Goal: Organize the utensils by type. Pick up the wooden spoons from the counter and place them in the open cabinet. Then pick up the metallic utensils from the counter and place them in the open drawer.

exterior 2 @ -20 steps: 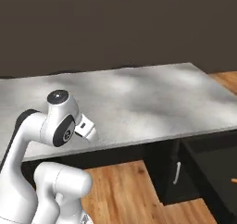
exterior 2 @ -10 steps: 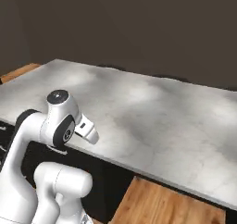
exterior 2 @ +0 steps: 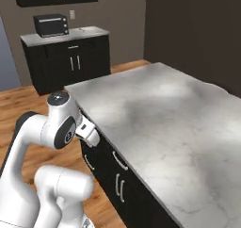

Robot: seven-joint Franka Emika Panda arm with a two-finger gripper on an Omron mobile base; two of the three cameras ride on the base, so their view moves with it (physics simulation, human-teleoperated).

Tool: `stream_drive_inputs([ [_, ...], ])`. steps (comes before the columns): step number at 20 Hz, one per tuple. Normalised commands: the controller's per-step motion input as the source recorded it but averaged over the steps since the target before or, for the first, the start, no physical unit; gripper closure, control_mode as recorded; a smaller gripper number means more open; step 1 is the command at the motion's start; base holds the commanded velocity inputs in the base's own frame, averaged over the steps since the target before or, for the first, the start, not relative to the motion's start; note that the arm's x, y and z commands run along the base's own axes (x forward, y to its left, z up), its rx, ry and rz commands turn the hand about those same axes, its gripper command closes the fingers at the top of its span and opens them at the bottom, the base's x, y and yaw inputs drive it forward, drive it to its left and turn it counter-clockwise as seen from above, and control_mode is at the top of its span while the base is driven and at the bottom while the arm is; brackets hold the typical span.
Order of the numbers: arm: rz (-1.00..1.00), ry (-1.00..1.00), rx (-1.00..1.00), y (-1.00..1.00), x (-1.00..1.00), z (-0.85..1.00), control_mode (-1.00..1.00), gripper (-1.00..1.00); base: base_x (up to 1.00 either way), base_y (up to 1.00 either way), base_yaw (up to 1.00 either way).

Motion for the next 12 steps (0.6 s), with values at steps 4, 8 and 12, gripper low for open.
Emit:
stream_drive_inputs([
  [4,0.00,0.00,0.00,0.00,0.00,0.00,1.00,-1.00,0.61,0.85,0.31],
  [8,0.00,0.00,0.00,0.00,0.00,0.00,1.00,-1.00,0.77,0.99,0.08],
  [12,0.00,0.00,0.00,0.00,0.00,0.00,1.00,-1.00,0.85,1.00,0.00],
])
